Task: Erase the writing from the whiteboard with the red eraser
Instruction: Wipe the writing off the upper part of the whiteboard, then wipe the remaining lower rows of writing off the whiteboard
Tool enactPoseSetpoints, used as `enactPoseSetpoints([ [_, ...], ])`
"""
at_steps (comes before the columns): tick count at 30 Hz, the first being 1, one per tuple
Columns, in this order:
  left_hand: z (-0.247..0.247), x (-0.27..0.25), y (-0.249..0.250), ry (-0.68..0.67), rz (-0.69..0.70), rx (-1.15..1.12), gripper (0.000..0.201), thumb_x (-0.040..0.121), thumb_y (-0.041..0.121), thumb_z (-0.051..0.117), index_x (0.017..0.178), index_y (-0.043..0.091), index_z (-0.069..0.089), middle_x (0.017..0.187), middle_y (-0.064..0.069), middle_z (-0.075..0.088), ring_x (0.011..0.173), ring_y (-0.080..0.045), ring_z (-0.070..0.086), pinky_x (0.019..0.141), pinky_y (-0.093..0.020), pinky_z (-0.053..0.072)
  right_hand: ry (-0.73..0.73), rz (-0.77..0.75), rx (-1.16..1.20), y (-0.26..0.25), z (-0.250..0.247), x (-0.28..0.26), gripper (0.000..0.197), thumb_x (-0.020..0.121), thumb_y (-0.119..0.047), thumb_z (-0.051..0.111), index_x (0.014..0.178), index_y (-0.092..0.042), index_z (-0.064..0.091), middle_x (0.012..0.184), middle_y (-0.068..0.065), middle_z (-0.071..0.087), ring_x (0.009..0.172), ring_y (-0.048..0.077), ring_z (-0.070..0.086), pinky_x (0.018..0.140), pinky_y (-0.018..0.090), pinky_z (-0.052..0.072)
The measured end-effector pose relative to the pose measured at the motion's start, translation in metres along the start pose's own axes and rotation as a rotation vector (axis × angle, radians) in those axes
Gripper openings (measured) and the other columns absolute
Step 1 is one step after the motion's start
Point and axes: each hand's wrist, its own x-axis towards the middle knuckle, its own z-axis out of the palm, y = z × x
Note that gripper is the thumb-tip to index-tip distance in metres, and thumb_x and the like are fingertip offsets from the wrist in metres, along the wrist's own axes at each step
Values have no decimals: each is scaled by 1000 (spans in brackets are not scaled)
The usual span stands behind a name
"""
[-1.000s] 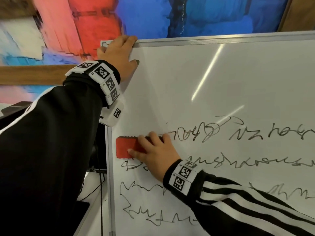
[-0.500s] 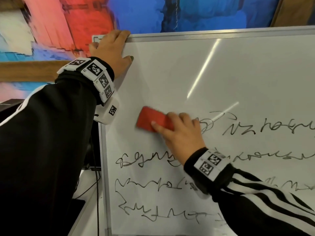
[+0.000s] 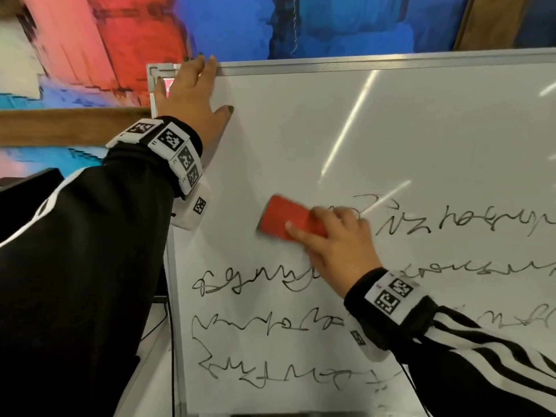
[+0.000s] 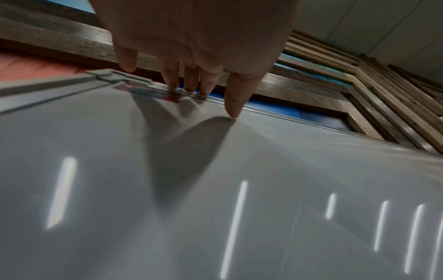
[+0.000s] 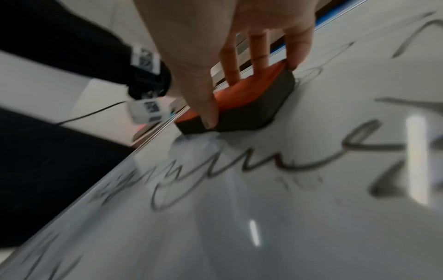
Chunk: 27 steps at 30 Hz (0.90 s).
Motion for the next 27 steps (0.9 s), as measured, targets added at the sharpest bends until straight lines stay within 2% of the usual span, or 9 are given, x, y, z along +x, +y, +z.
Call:
enactPoseSetpoints([
  [3, 0, -8, 7, -24, 30, -3, 69, 89, 37, 48, 148, 23, 14, 155, 2, 13, 142, -16, 13, 114, -48, 2, -118, -184, -16, 4, -1, -13, 58, 61, -22, 82, 115, -38, 64, 113, 4, 61, 98, 28, 44, 71, 42, 42],
  [8, 6, -32, 23, -73, 119, 37, 69, 91, 38, 45, 148, 22, 10, 156, 3, 6, 143, -16, 6, 113, -49, -1, 62, 214, -2, 38, -21, -3, 51, 68, -17, 79, 116, -31, 66, 115, 14, 60, 96, 39, 51, 75, 48, 40],
  [9, 9, -38, 27, -87, 134, 26, 69, 91, 38, 44, 148, 23, 9, 157, 3, 4, 143, -15, 4, 113, -48, -1, 82, 219, -10, 34, -19, -7, 52, 68, -17, 78, 116, -30, 66, 114, 15, 60, 95, 40, 51, 74, 48, 41],
  [12, 18, -57, 42, -124, 184, -24, 69, 91, 38, 44, 149, 25, 8, 157, 3, 2, 143, -13, 0, 113, -45, -4, -38, -13, -19, 18, -9, -26, 54, 66, -22, 77, 117, -33, 64, 114, 12, 60, 97, 34, 48, 71, 45, 41],
  [14, 23, -69, 51, -147, 227, -54, 69, 92, 37, 45, 149, 25, 7, 157, 3, 1, 143, -13, -1, 113, -43, -5, -95, -71, -22, 33, -15, -30, 53, 67, -24, 74, 117, -36, 63, 114, 12, 61, 97, 33, 49, 72, 45, 41],
  [18, 33, -91, 66, -177, 301, -90, 68, 93, 37, 45, 148, 25, 7, 157, 0, 1, 143, -18, -2, 115, -41, -2, 68, 298, 23, 70, -32, -27, 57, 71, -17, 75, 122, -36, 58, 115, 18, 57, 96, 37, 49, 76, 47, 42],
  [20, 39, -100, 70, -177, 305, -102, 67, 93, 36, 44, 148, 26, 8, 157, 0, 2, 143, -19, -3, 115, -42, -3, 94, 364, 4, 60, -29, -29, 58, 74, -16, 71, 127, -33, 55, 115, 19, 55, 96, 36, 47, 77, 44, 39],
  [25, 50, -110, 76, -179, 303, -115, 65, 95, 34, 42, 148, 26, 6, 157, 2, 0, 143, -18, -8, 115, -40, -7, -90, 26, -72, 46, -21, -43, 70, 66, -18, 73, 129, -34, 47, 114, 20, 57, 97, 35, 49, 71, 45, 42],
  [27, 53, -113, 77, -185, 312, -110, 65, 95, 34, 41, 148, 25, 6, 157, 1, 0, 143, -18, -7, 115, -39, -7, -57, 100, -76, 68, -31, -34, 70, 67, -17, 75, 128, -36, 46, 114, 20, 57, 96, 37, 51, 72, 47, 43],
])
